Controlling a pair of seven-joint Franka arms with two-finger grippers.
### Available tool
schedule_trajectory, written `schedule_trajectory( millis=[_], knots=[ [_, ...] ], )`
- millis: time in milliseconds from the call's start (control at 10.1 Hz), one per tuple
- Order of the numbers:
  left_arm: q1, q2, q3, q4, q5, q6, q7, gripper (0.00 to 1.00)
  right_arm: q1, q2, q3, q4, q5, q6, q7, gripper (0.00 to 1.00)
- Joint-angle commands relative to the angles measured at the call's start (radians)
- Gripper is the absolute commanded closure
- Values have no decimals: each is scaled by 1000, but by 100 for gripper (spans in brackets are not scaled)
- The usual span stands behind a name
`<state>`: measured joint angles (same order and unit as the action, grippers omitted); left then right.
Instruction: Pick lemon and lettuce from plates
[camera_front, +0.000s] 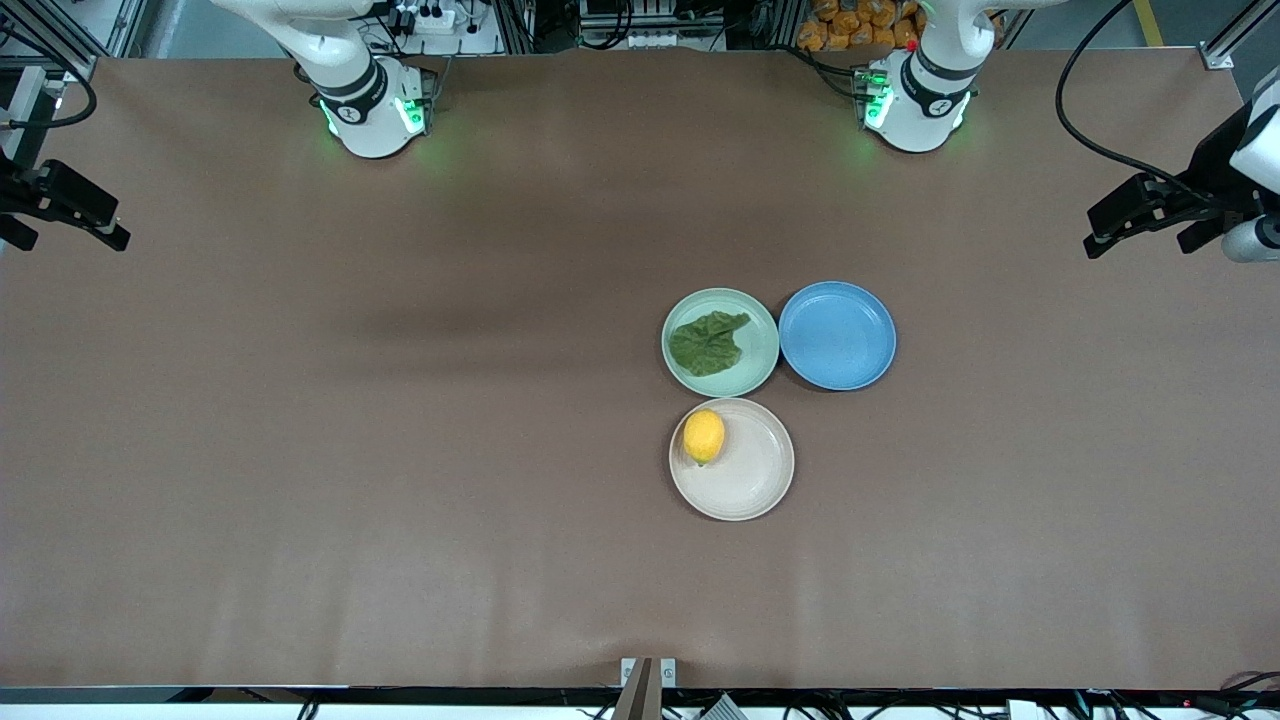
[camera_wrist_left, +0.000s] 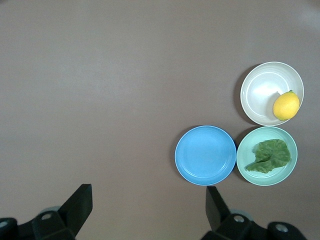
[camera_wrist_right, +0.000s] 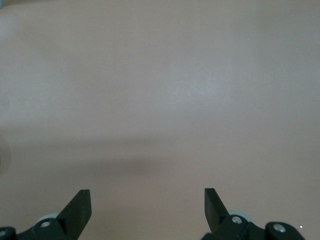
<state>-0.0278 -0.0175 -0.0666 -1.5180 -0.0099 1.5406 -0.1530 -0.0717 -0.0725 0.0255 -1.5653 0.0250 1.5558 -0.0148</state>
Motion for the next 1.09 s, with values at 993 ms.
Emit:
schedule_trajectory(
  millis=[993],
  knots=[
    [-10, 65, 2, 7, -1, -22, 36, 0, 6, -30, -1, -33, 12, -3, -20, 0]
  ],
)
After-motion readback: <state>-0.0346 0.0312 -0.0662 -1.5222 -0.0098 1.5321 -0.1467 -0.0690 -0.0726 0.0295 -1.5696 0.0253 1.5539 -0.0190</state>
